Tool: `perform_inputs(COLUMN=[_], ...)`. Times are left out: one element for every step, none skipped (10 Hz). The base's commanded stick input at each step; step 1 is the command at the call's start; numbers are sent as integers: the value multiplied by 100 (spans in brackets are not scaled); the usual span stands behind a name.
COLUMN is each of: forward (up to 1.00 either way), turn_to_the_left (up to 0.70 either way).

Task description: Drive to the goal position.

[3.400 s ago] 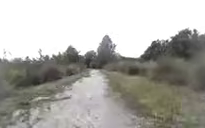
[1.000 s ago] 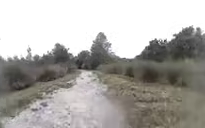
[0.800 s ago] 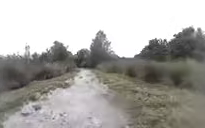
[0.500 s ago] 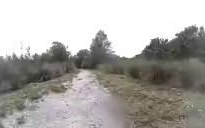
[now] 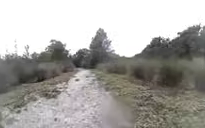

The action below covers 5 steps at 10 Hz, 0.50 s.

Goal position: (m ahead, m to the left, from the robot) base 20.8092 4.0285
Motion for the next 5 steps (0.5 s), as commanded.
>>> perform_inputs(forward=[85, 85, 85, 85, 85], turn_to_the_left=[0, 0, 0, 0, 0])
